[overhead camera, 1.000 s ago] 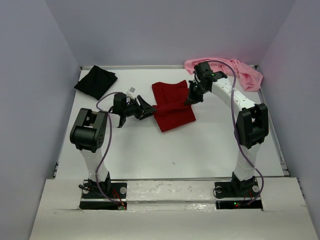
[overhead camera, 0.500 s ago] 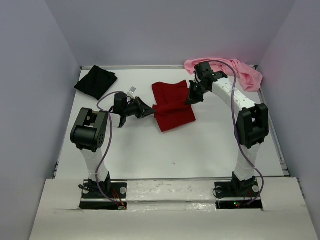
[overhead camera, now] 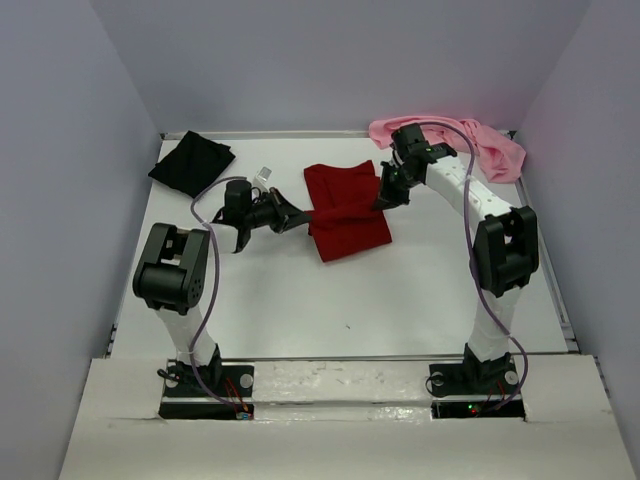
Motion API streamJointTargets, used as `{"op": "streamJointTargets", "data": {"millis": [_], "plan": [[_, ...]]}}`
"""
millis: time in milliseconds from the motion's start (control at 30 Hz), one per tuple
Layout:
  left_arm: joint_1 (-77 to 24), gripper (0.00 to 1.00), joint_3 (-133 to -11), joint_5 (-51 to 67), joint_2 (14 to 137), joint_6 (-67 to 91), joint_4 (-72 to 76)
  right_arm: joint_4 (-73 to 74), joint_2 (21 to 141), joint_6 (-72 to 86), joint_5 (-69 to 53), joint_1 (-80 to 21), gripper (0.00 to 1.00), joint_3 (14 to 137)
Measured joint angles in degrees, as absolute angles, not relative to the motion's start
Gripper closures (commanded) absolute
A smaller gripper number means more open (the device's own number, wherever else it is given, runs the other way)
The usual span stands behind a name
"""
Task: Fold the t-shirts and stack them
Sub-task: Fold the tshirt
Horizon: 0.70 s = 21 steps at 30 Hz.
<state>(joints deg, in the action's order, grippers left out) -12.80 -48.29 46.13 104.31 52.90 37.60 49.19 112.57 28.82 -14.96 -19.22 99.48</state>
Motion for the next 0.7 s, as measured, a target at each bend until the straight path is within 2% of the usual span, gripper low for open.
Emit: {"op": "streamJointTargets", "data": {"millis": [300,700], "plan": [[-13.2,1.00,-54.8,46.0,97.2,47.4,27.7,49.0,112.6,28.8,-13.9,-17.9,1.00,99.5],[-13.2,1.00,-57.4,45.5,96.6,45.0,20.3,48.5,114.5,28.7,-13.4,-17.2,1.00,102.5]]}}
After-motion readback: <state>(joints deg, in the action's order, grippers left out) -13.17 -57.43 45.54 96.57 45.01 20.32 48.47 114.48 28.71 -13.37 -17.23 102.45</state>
